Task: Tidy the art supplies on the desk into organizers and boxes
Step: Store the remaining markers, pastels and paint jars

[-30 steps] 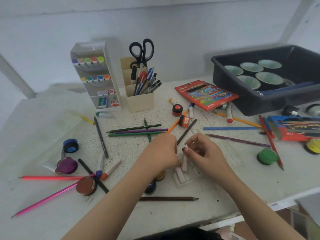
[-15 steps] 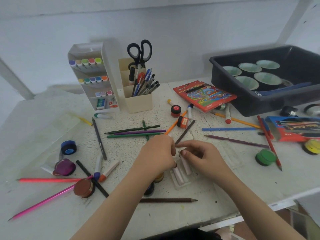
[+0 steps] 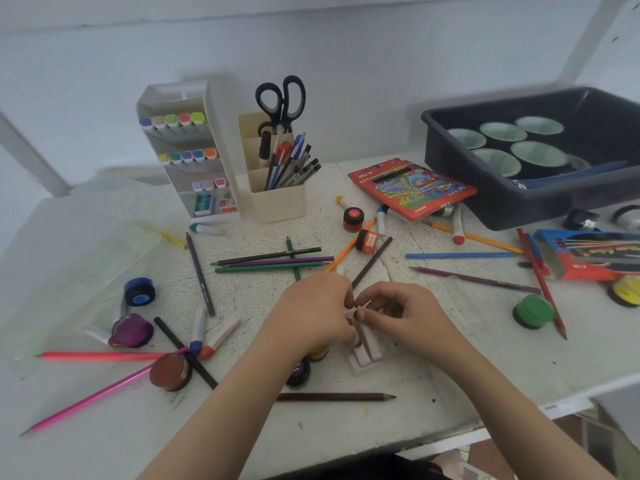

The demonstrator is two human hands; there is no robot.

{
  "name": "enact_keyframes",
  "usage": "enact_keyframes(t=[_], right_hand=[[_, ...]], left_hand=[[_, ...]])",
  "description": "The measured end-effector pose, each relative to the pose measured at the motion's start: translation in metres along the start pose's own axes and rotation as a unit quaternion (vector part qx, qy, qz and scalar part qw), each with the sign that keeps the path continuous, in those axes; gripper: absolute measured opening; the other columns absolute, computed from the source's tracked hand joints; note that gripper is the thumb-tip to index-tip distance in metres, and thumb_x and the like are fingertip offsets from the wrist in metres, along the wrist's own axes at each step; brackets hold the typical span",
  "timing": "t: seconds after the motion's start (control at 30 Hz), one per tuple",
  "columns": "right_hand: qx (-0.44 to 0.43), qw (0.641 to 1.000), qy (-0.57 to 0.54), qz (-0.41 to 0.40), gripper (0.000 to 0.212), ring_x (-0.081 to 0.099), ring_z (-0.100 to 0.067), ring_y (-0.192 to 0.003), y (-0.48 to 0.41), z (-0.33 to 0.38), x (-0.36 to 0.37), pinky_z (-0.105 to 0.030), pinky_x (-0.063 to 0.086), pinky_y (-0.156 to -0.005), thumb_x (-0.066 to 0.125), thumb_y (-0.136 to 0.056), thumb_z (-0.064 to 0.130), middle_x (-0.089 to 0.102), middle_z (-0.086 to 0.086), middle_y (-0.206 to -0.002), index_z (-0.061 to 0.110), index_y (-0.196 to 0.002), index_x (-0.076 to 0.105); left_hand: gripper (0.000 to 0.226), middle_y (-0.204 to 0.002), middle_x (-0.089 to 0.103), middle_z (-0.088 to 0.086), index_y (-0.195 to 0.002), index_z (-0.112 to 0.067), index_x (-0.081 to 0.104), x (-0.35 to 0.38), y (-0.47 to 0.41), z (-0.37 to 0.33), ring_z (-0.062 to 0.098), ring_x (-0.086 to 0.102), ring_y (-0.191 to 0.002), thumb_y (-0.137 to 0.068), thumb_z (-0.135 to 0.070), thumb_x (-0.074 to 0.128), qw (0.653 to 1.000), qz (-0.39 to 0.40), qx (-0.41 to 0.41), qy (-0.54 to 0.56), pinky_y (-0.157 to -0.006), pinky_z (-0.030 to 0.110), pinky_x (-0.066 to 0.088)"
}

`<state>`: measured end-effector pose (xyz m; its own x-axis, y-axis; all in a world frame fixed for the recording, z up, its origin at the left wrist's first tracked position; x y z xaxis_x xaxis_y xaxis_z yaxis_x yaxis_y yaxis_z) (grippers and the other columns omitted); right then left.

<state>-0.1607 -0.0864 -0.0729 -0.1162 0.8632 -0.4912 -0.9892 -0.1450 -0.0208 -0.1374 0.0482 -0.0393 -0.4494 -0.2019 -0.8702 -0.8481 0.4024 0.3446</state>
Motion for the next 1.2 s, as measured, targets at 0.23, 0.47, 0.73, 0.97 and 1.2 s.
enact_keyframes(t=[0.23, 0.47, 0.73, 0.97, 1.2], right_hand=[[0.008, 0.994, 0.016, 0.109, 0.02, 0.054, 0.0, -0.056, -0.001, 0.003, -0.008, -0.014, 0.042, -0.054, 0.076, -0.077, 0.019, 0.063, 0.013, -0.066, 0.028, -0.094, 0.07], [0.025, 0.984, 0.06, 0.166, 0.036, 0.051, 0.003, -0.065, -0.004, 0.002, -0.009, -0.018, 0.047, -0.064, 0.081, -0.07, 0.017, 0.066, 0.011, -0.08, 0.035, -0.094, 0.061], [0.006, 0.977, 0.123, 0.172, 0.027, 0.05, 0.005, -0.07, -0.004, 0.007, -0.008, -0.011, 0.042, -0.064, 0.078, -0.073, 0.022, 0.063, 0.015, -0.079, 0.039, -0.083, 0.059], [-0.004, 0.967, 0.184, 0.175, 0.023, 0.051, -0.003, -0.075, -0.002, 0.014, -0.002, -0.019, 0.042, -0.065, 0.073, -0.077, 0.022, 0.059, 0.013, -0.085, 0.033, -0.084, 0.054], [-0.051, 0.975, 0.205, 0.074, 0.01, 0.052, -0.002, -0.072, -0.008, 0.018, -0.009, -0.017, 0.04, -0.063, 0.058, -0.087, 0.023, 0.055, 0.014, -0.08, 0.029, -0.094, 0.062]], left_hand=[[0.047, -0.097, 0.056, -0.004, -0.109, -0.023, 0.051, 0.002, 0.001, -0.005, 0.016, 0.053, -0.091, -0.072, -0.04, 0.074, 0.998, -0.026, 0.006, -0.061, -0.067, 0.028, 0.035], [0.051, -0.1, 0.058, -0.003, -0.11, -0.024, 0.052, 0.002, -0.003, -0.003, 0.016, 0.054, -0.093, -0.069, -0.038, 0.078, 0.999, -0.004, -0.004, -0.043, -0.069, 0.028, 0.037], [0.05, -0.097, 0.059, -0.004, -0.108, -0.025, 0.052, 0.002, -0.004, -0.001, 0.015, 0.055, -0.092, -0.068, -0.038, 0.079, 0.999, 0.004, -0.003, -0.034, -0.067, 0.028, 0.036], [0.049, -0.092, 0.05, -0.007, -0.11, -0.026, 0.052, 0.003, -0.002, 0.0, 0.014, 0.05, -0.087, -0.069, -0.037, 0.077, 0.999, -0.005, 0.007, -0.039, -0.067, 0.027, 0.034], [0.011, -0.089, 0.059, -0.007, -0.096, -0.027, 0.057, -0.022, 0.004, 0.022, 0.011, 0.057, -0.083, -0.088, -0.021, 0.06, 0.992, -0.089, -0.022, 0.091, -0.075, 0.029, 0.047]])
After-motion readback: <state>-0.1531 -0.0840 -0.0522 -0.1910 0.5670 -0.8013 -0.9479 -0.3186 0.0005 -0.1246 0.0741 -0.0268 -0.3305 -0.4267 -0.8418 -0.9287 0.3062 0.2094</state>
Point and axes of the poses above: each hand's wrist, its own y-axis away from the middle knuckle, its own x-axis out of the palm, z = x × y, the point moved 4 cm from there along -y, towards the middle knuckle
